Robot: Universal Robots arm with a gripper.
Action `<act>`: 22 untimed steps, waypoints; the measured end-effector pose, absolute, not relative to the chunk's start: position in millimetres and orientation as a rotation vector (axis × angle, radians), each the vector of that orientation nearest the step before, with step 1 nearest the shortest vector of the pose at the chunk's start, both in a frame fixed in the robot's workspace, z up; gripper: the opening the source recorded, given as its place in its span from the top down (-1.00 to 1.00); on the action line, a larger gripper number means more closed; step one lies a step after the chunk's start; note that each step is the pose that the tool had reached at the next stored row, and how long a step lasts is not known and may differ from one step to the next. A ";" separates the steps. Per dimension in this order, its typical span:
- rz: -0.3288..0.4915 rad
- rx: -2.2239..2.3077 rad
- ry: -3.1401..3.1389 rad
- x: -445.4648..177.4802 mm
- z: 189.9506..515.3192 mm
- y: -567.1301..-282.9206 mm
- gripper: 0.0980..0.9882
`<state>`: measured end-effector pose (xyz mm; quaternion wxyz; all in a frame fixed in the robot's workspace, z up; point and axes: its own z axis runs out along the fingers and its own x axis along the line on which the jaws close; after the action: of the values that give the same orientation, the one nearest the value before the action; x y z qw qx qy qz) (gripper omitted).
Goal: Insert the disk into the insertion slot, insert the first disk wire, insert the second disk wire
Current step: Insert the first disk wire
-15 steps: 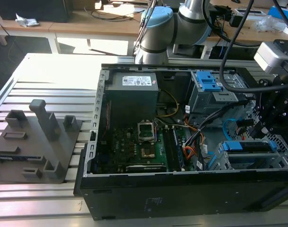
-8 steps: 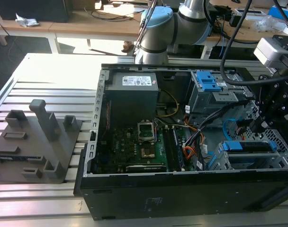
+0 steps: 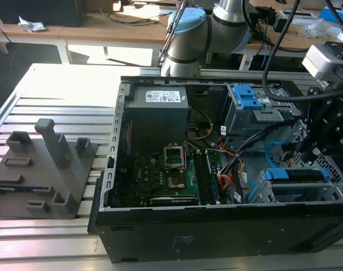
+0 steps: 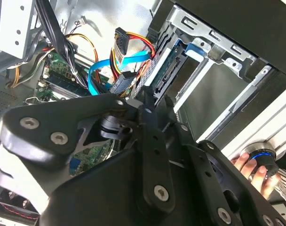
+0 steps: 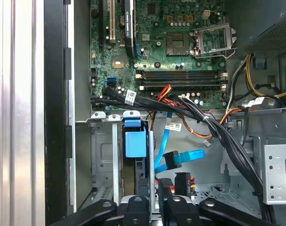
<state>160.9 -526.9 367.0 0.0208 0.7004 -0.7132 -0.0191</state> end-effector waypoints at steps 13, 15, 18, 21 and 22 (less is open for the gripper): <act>-0.054 2.169 -2.209 160.9 375.4 -526.4 0.54; -0.054 2.170 -2.209 161.0 375.2 -520.2 0.54; -0.054 2.169 -2.209 160.9 375.2 -506.7 0.54; -0.054 2.169 -2.209 160.9 375.2 -496.3 0.54; -0.054 2.169 -2.209 160.9 375.2 -493.7 0.54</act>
<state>160.9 -493.7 375.2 0.0225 0.7003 -0.7133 -0.0173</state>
